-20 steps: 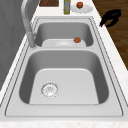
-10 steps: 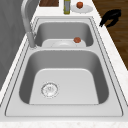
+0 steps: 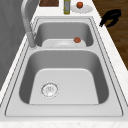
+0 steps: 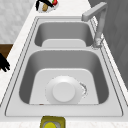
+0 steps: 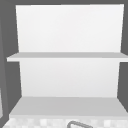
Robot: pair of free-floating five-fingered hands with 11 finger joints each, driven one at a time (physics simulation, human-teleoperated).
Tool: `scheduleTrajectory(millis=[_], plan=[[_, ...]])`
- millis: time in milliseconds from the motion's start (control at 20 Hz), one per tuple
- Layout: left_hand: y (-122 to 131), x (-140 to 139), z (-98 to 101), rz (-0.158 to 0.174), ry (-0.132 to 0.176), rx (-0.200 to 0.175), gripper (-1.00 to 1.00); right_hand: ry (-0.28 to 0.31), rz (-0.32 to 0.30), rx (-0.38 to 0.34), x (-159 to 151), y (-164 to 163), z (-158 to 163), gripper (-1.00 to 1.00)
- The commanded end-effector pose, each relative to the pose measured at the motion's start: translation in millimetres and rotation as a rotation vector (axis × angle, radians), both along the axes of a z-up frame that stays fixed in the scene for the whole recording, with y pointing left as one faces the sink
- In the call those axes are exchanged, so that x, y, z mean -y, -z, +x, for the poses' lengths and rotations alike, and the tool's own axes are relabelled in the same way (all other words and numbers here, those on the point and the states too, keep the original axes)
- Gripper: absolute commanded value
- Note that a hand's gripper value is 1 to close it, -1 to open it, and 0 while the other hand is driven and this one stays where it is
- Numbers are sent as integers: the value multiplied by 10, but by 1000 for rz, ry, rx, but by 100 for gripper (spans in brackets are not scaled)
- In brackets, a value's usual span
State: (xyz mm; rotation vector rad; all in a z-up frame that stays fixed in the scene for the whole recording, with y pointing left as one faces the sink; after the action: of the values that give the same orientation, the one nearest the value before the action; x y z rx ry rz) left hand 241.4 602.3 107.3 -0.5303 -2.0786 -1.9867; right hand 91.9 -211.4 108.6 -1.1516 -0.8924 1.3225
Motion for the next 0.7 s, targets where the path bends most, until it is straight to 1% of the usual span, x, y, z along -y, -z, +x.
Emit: scheduleTrajectory(millis=[0,100,250,350,400,450,500,550,650], plan=[[194,-79,100,32,61,-65,-100,0,0,0,0,0,0,0],[215,-113,172,23,56,-116,-100,0,0,0,0,0,0,0],[170,-123,287,-4,51,-185,-100,0,0,0,0,0,0,0],[146,-165,350,-24,56,-233,-100,0,0,0,0,0,0,0],[143,-196,380,-38,59,-256,100,0,0,0,0,0,0,0],[77,-247,368,-41,85,-316,100,0,0,0,0,0,0,0],[17,-279,367,-62,85,-303,100,0,0,0,0,0,0,0],[-22,-298,371,-77,91,-277,100,0,0,0,0,0,0,0],[-66,-251,371,-107,80,-205,100,0,0,0,0,0,0,0]])
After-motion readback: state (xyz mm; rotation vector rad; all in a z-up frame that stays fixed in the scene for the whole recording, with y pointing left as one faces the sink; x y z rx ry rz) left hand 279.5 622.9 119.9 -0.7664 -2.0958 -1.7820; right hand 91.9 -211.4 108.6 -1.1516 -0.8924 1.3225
